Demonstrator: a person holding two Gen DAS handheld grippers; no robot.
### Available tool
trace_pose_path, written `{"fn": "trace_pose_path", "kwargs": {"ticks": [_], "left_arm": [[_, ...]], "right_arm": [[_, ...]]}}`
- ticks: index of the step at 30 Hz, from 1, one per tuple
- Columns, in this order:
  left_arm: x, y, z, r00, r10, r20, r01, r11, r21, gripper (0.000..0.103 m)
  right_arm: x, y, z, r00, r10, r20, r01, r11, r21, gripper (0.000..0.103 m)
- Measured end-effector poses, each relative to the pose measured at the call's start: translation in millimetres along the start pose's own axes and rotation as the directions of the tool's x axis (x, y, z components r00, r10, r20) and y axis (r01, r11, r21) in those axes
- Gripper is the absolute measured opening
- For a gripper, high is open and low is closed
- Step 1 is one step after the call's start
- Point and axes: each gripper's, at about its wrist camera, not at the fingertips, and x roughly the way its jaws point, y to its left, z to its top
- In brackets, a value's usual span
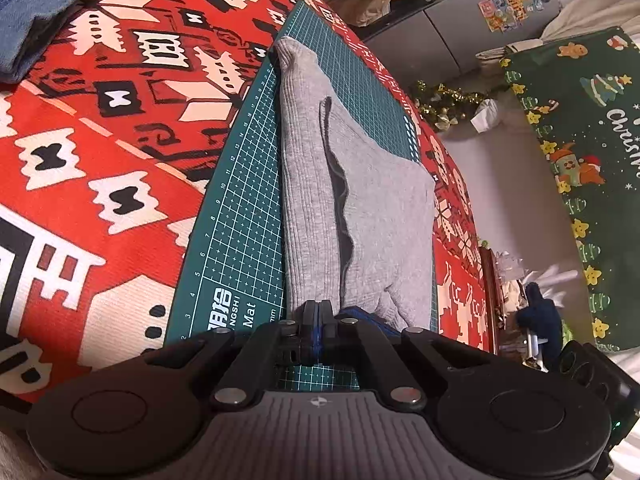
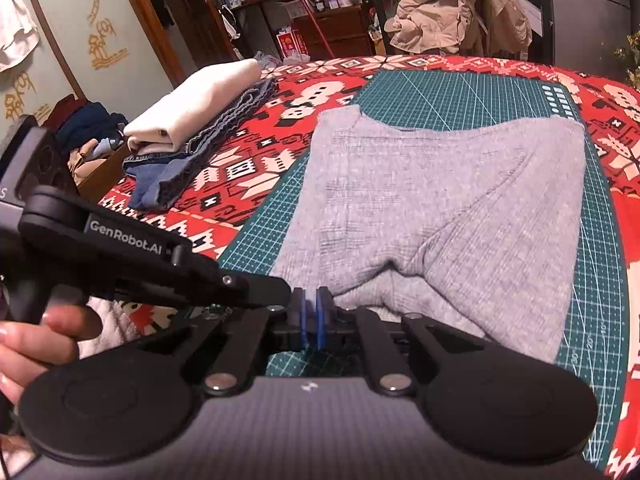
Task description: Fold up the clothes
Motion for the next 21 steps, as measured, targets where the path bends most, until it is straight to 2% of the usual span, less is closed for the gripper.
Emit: {"fn": "trace_pose_path", "kwargs": {"ticks": [6,9,17,21], "left_arm": [[0.2,0.3,0.6,1.0,-0.005,0.0,0.005,1.0,-0.003,0.002],[0.4,-1.0,0.1,1.0,-0.002,0.001,0.002,1.0,0.005,0.002],[-1.3,-3.5,-1.1,1.0,-0.013,0.01,0.012,1.0,0.017,0.001],[-1.3,-4.7,-1.2,1.0,-0.027,0.01,0.027,0.999,0.02,0.001]], "right_arm": [[-14.1,-13.2,4.6,0.998,-0.045,0.042,0.043,0.998,0.043,0.006],[-8.3,-19.5,4.6,0.998,-0.062,0.026,0.06,0.997,0.057,0.006],[-16.5,-18.0,-2.7,0.998,-0.056,0.017,0.055,0.998,0.032,0.006],[-17.2,-8.3,2.6,0.999,-0.019,0.034,0.019,1.0,-0.001,0.006]]}}
